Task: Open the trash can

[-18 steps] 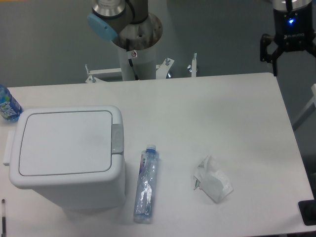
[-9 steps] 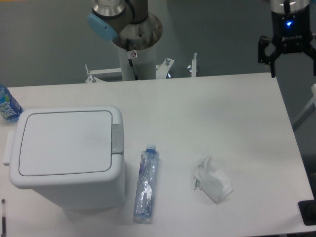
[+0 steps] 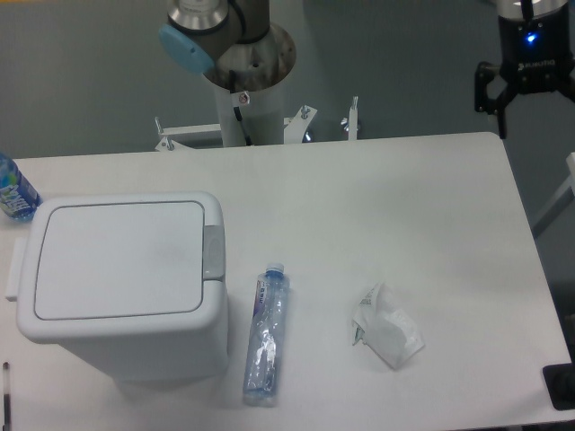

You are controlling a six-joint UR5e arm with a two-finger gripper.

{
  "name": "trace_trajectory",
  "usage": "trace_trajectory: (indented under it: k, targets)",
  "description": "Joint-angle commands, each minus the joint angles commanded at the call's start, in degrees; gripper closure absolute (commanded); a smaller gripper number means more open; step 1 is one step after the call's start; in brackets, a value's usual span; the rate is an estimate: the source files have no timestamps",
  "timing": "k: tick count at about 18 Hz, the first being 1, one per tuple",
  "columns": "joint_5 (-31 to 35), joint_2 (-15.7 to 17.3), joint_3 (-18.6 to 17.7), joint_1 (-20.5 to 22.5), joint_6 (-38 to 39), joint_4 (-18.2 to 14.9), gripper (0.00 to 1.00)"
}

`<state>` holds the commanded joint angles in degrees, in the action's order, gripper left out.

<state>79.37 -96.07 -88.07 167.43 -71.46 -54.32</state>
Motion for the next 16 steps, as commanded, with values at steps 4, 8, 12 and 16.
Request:
trace_trajectory:
  k: [4, 8, 12, 16]
  targets:
    - [-6.4, 0.0, 0.0, -0.18, 5.6, -0.09, 0.0]
    - [-10.72, 0.53, -0.52, -0.79, 21.59, -0.09, 0.0]
    - [-10.72, 0.79, -0.18, -5.62, 29.87, 0.0, 0.0]
    - [-11.34, 0.44, 0.09, -11.85, 39.87, 0.0, 0.0]
